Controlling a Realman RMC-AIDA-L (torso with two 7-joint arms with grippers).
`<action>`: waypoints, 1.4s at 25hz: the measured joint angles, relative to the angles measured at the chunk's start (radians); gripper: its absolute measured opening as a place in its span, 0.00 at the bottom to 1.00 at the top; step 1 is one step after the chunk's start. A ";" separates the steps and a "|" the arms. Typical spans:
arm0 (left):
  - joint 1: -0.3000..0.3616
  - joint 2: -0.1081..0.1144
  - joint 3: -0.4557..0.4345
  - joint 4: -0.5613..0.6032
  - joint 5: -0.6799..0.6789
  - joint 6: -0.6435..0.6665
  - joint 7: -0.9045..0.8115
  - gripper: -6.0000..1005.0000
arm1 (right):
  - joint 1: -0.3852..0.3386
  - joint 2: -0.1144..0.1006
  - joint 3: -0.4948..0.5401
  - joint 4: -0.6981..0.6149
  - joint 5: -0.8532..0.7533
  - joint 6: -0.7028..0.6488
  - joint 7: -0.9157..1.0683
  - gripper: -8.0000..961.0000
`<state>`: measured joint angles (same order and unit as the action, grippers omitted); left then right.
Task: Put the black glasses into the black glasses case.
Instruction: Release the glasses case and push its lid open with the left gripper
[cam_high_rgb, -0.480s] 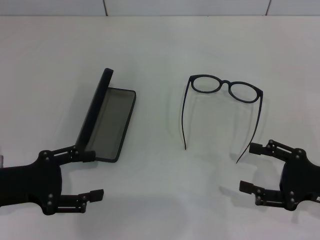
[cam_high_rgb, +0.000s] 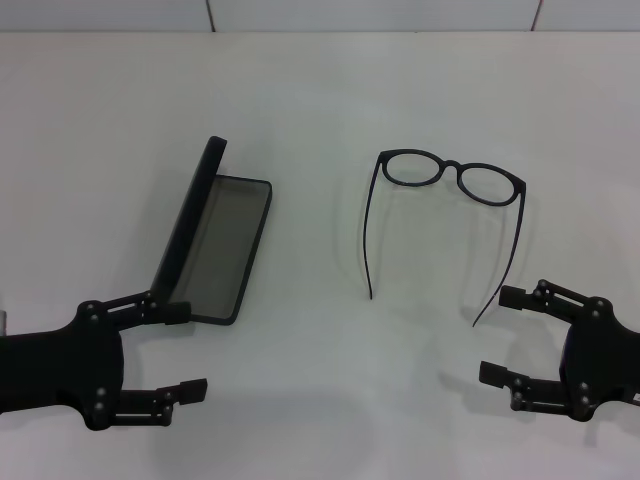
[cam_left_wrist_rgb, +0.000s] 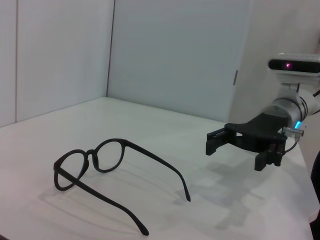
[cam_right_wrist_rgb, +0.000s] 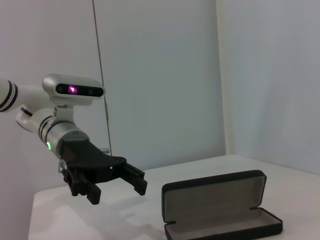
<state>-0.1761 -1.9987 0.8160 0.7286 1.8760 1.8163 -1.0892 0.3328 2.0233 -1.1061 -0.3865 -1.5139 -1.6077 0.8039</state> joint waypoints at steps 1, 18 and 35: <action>0.001 0.000 0.000 0.000 0.000 0.000 0.000 0.86 | 0.000 0.000 0.000 0.000 0.000 0.001 0.001 0.89; -0.001 0.000 0.000 0.000 0.000 0.001 -0.001 0.86 | 0.008 -0.001 0.003 -0.007 0.035 0.009 0.047 0.89; -0.002 0.000 -0.002 0.001 -0.008 0.002 -0.007 0.86 | 0.017 -0.009 -0.021 -0.086 0.017 0.033 0.154 0.89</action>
<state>-0.1780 -1.9988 0.8144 0.7300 1.8684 1.8179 -1.0965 0.3497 2.0145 -1.1273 -0.4725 -1.4974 -1.5744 0.9581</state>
